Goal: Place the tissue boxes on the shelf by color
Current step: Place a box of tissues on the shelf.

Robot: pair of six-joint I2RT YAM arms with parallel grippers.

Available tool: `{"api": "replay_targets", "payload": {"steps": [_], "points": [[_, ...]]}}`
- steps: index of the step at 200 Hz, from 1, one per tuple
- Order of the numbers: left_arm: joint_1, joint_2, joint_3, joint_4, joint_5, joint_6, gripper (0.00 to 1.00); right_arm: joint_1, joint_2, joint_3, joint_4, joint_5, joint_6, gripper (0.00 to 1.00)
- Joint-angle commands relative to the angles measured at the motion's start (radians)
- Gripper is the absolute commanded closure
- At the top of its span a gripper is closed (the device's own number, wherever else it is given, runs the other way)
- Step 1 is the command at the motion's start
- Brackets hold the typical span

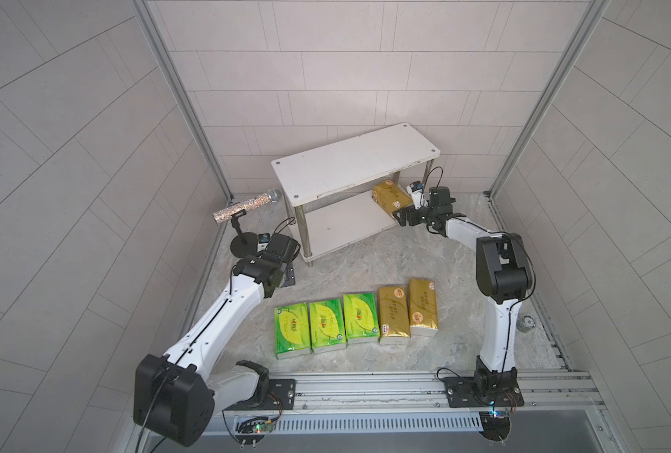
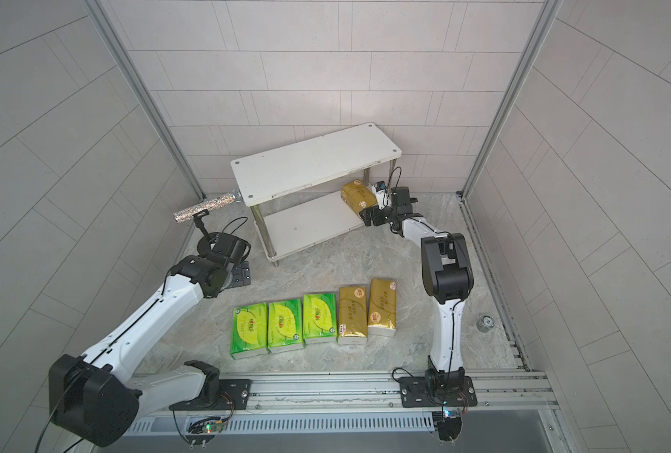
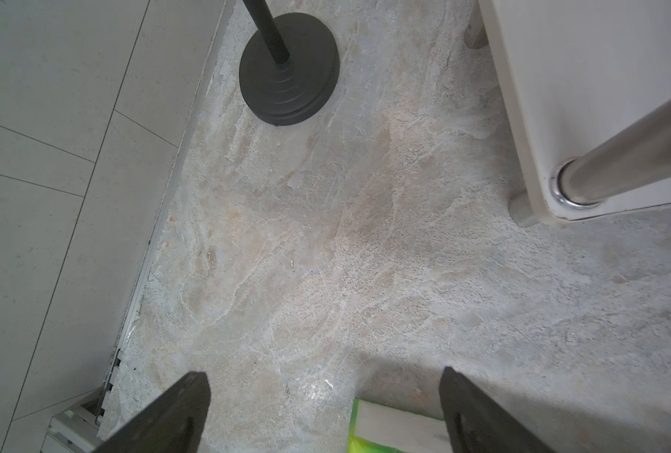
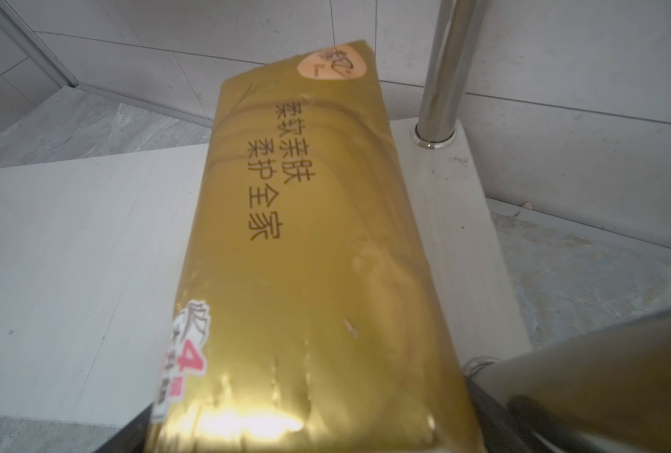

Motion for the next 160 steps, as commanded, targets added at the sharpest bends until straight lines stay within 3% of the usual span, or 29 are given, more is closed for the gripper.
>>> {"api": "replay_targets", "payload": {"steps": [1, 24, 67, 160], "points": [[0.008, -0.029, -0.016, -0.026, -0.01, -0.01, 0.0, -0.006, -0.08, -0.017, 0.061, 0.009, 0.031, 0.01], [0.008, -0.04, -0.025, -0.026, -0.009, -0.011, 0.0, -0.006, -0.081, -0.024, 0.071, 0.0, 0.048, 0.1], [0.009, -0.061, -0.038, -0.036, -0.006, -0.013, 0.0, -0.006, -0.069, -0.043, 0.111, -0.013, 0.097, 0.16], [0.014, -0.082, -0.044, -0.039, -0.008, -0.018, 0.0, -0.004, -0.083, -0.12, 0.194, 0.117, 0.162, 0.2]]}}
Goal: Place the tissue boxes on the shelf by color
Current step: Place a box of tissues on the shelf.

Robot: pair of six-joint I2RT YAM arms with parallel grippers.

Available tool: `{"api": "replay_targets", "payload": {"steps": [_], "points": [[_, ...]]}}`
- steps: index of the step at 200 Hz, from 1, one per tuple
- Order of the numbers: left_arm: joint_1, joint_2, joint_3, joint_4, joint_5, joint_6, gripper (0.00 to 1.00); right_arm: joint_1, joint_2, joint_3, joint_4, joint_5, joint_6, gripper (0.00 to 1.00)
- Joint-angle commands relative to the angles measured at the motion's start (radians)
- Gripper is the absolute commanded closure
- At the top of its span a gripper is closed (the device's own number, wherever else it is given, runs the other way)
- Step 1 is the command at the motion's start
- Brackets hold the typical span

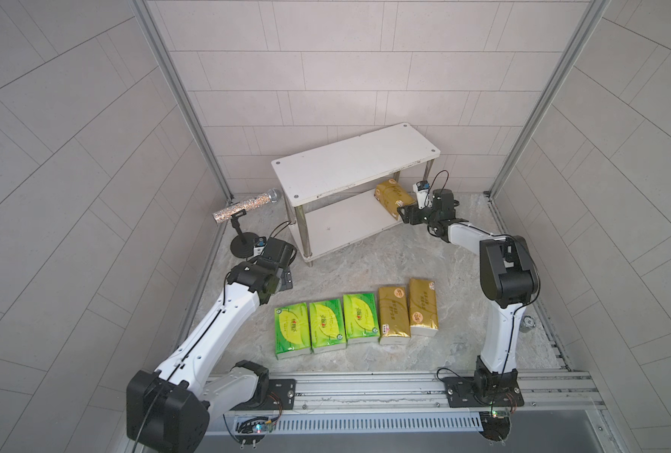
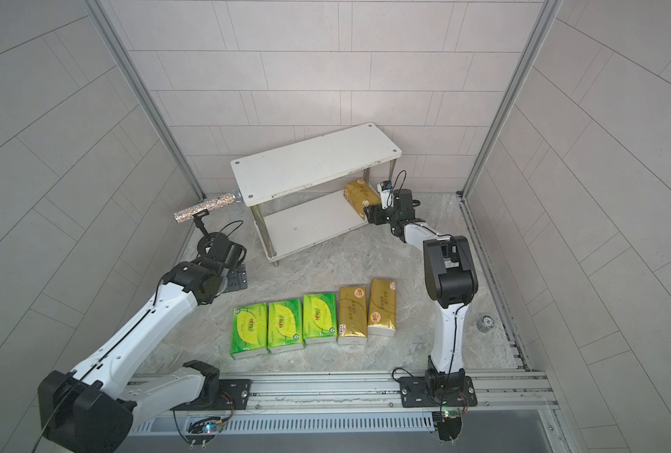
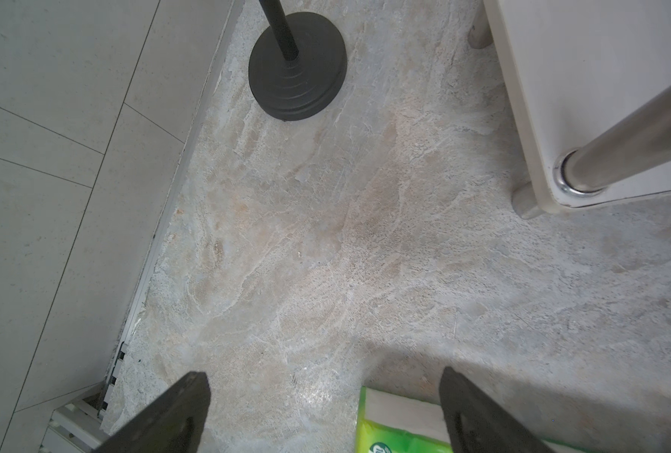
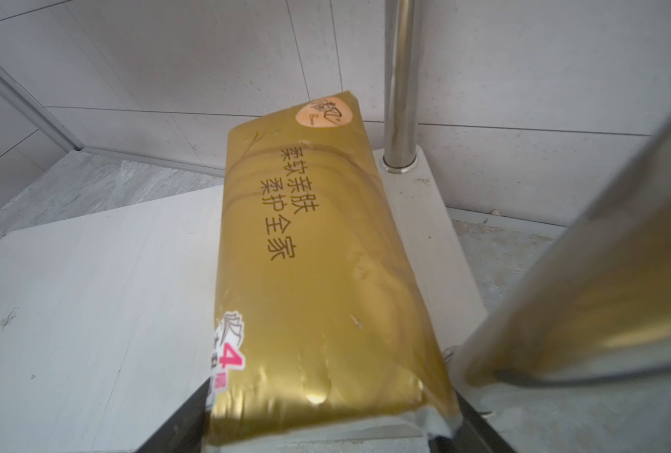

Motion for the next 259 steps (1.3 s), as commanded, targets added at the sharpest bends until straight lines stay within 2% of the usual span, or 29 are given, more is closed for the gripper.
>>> {"api": "replay_targets", "payload": {"steps": [1, 136, 178, 259], "points": [[0.007, -0.016, -0.011, -0.021, -0.01, -0.016, 0.0, 0.0, -0.029, -0.006, 0.031, 0.058, 0.034, 0.2], [0.009, -0.029, -0.013, -0.033, -0.017, -0.016, 0.0, 0.003, 0.031, 0.065, 0.025, -0.067, 0.03, 0.18], [0.009, -0.024, -0.008, -0.034, -0.016, -0.017, 0.0, 0.014, 0.046, 0.078, 0.013, -0.054, 0.026, 0.17], [0.009, -0.028, -0.01, -0.037, -0.017, -0.018, 0.0, 0.013, 0.012, 0.057, 0.008, -0.046, 0.027, 0.04]]}}
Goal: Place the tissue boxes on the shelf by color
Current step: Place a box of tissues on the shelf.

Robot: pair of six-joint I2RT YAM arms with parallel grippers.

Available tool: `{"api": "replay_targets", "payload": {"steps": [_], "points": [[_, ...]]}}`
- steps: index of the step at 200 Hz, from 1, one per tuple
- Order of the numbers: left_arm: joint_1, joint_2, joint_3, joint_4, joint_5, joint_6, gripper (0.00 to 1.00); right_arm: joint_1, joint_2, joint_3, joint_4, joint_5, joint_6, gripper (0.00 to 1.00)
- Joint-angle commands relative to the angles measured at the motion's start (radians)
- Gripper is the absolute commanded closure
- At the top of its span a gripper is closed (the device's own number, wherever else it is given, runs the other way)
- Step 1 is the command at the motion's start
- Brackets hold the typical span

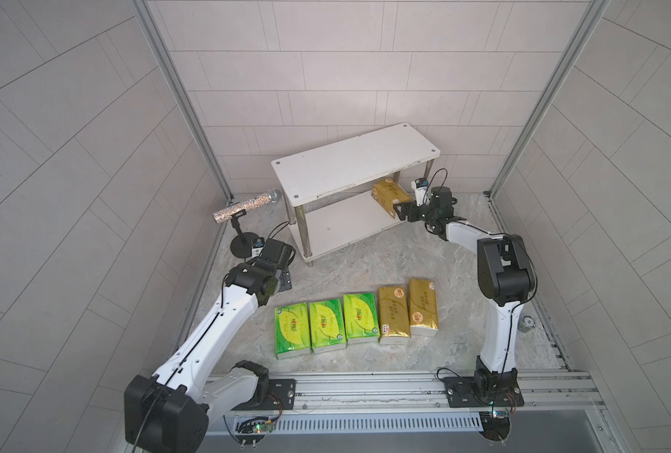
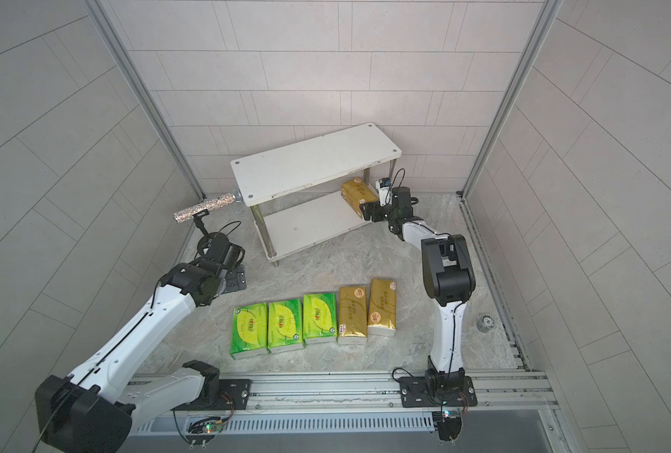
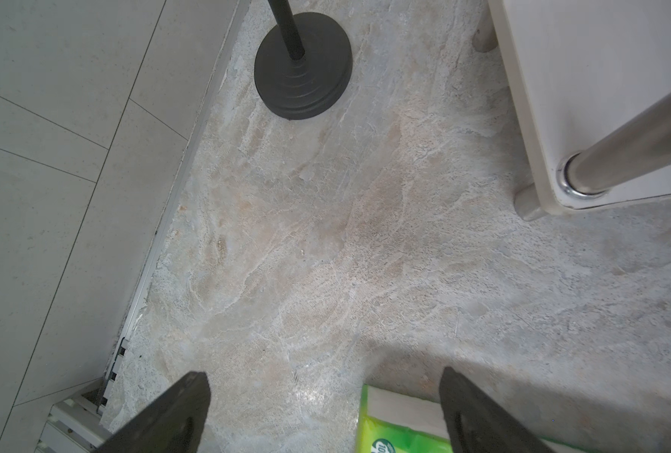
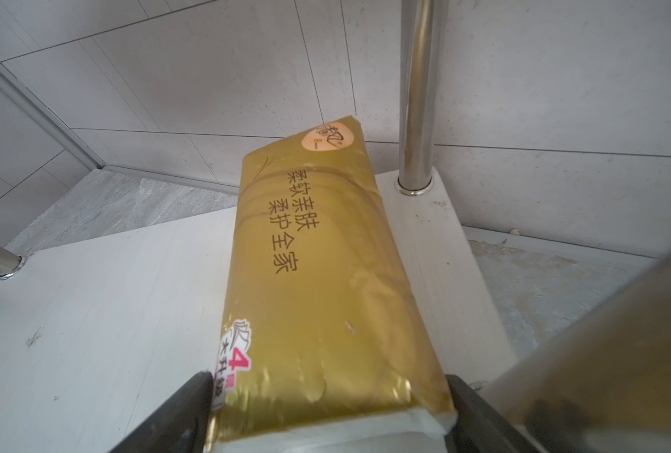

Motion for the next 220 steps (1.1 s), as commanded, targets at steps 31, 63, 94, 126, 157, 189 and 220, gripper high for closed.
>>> {"api": "replay_targets", "payload": {"steps": [31, 63, 94, 126, 157, 189, 220], "points": [[0.004, -0.012, -0.007, -0.028, -0.015, -0.007, 0.0, 0.003, -0.061, -0.024, 0.003, 0.008, -0.003, 0.0], [0.005, -0.015, -0.009, -0.022, -0.011, -0.001, 0.0, 0.002, -0.113, -0.077, 0.012, 0.024, 0.0, 0.0], [0.006, -0.022, -0.007, -0.028, -0.012, 0.004, 0.0, -0.001, -0.177, -0.146, 0.024, 0.043, 0.01, 0.0], [0.006, -0.005, 0.005, -0.069, -0.035, 0.001, 0.0, 0.0, -0.281, -0.243, 0.022, 0.088, 0.112, 0.0], [0.006, -0.013, -0.002, -0.078, -0.018, -0.013, 0.0, 0.016, -0.433, -0.355, -0.137, 0.281, 0.217, 0.0], [0.006, -0.032, -0.017, -0.078, 0.026, -0.011, 0.0, 0.036, -0.585, -0.409, -0.428, 0.401, 0.243, 0.0], [0.006, -0.037, -0.021, -0.074, 0.076, -0.004, 0.0, 0.044, -0.725, -0.474, -0.647, 0.387, 0.288, 0.0]]}}
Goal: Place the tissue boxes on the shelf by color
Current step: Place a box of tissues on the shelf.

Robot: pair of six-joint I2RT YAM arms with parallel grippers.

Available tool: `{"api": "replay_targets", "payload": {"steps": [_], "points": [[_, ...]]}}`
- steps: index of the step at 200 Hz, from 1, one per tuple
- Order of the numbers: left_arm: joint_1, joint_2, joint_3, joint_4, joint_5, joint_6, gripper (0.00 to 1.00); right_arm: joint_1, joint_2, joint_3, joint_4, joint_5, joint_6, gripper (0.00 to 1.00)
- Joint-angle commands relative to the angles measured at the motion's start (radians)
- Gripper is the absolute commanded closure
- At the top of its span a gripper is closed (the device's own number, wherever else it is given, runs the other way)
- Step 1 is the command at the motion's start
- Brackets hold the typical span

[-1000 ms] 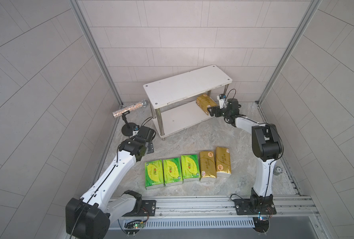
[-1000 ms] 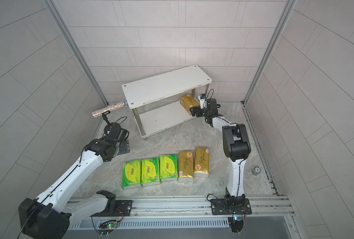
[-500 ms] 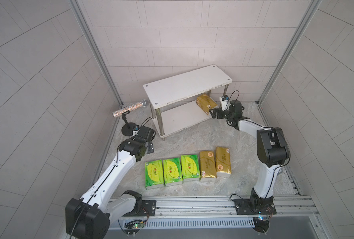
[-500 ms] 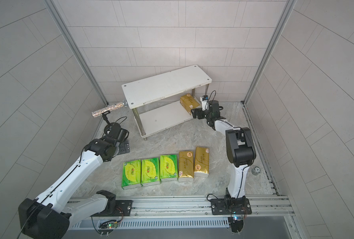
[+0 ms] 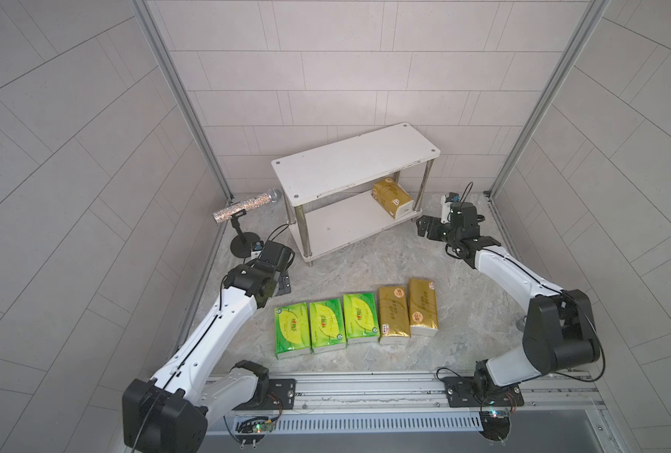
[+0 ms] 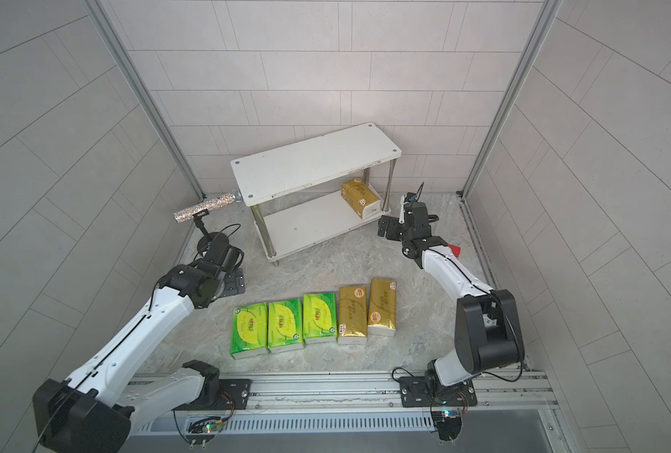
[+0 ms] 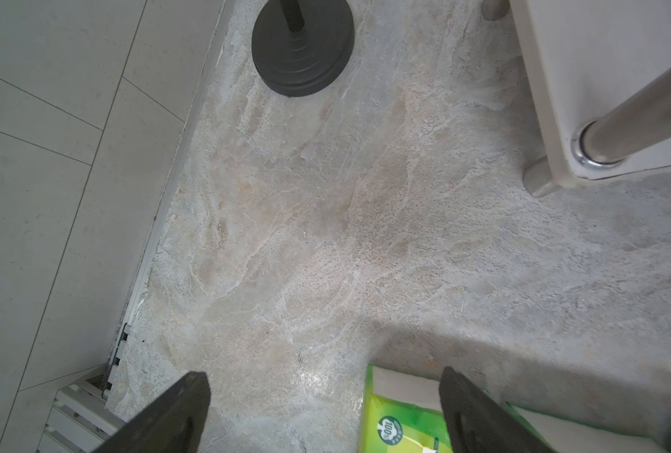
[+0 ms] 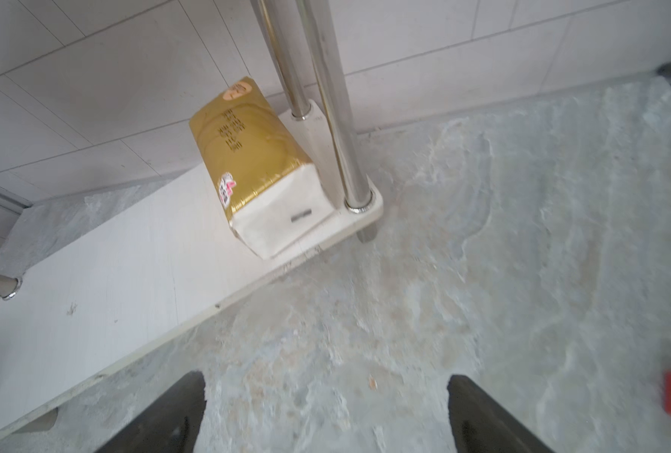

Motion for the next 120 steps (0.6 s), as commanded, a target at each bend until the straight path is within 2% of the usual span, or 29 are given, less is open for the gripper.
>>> {"api": "replay_targets", "payload": {"steps": [1, 55, 120], "points": [[0.006, -0.015, -0.012, -0.029, 0.044, 0.001, 0.0, 0.009, -0.09, -0.046, -0.275, 0.05, 0.057, 0.0], [0.006, -0.01, -0.021, -0.027, 0.113, 0.03, 0.0, 0.16, -0.261, -0.121, -0.578, 0.094, 0.081, 0.0], [0.006, -0.051, -0.035, -0.022, 0.146, 0.04, 0.0, 0.259, -0.404, -0.284, -0.615, 0.043, 0.214, 0.0]]}}
